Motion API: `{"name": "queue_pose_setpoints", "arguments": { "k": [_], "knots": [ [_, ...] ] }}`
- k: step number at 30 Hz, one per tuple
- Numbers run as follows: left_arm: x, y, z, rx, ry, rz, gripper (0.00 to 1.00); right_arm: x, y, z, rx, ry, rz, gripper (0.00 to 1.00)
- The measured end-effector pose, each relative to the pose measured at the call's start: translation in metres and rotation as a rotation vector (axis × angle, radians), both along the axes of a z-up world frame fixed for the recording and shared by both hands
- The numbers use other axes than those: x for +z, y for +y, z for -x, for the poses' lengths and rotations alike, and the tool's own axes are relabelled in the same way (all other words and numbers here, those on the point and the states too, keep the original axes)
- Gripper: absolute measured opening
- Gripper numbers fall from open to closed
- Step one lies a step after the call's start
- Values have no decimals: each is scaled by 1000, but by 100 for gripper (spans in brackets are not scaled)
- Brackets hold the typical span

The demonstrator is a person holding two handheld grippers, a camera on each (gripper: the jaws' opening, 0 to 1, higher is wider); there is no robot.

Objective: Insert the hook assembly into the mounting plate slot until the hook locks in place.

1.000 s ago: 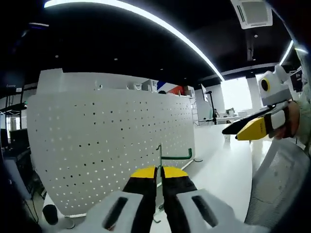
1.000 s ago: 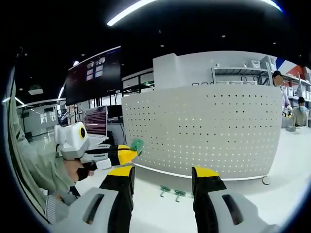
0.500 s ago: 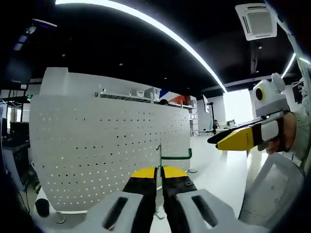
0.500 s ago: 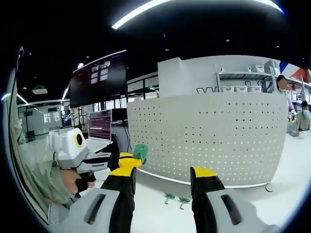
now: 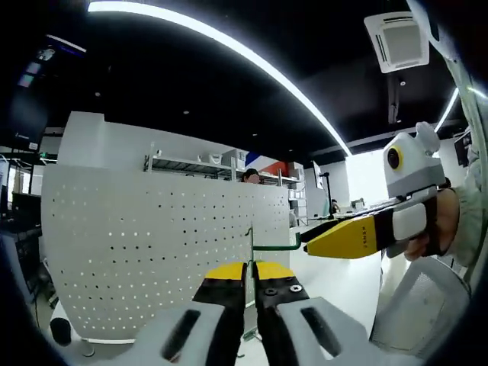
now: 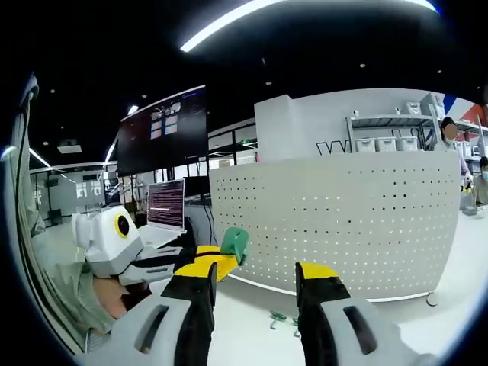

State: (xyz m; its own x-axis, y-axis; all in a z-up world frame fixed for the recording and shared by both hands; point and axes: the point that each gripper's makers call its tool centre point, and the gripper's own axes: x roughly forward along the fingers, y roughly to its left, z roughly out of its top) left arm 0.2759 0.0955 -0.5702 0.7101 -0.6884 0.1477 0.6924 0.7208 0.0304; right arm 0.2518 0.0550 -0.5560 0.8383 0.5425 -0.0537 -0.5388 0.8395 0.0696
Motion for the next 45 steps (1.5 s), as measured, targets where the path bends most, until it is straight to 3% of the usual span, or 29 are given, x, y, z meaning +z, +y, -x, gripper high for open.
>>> {"name": "queue_pose_setpoints", "arguments": {
  "k": [20, 45],
  "knots": [
    [22, -15, 15, -46, -41, 24, 3, 21, 17, 2, 55, -55, -32, 24],
    [25, -22, 23, -67, -27, 50, 3, 27, 23, 9, 81, -106, -3, 11]
  ]
}}
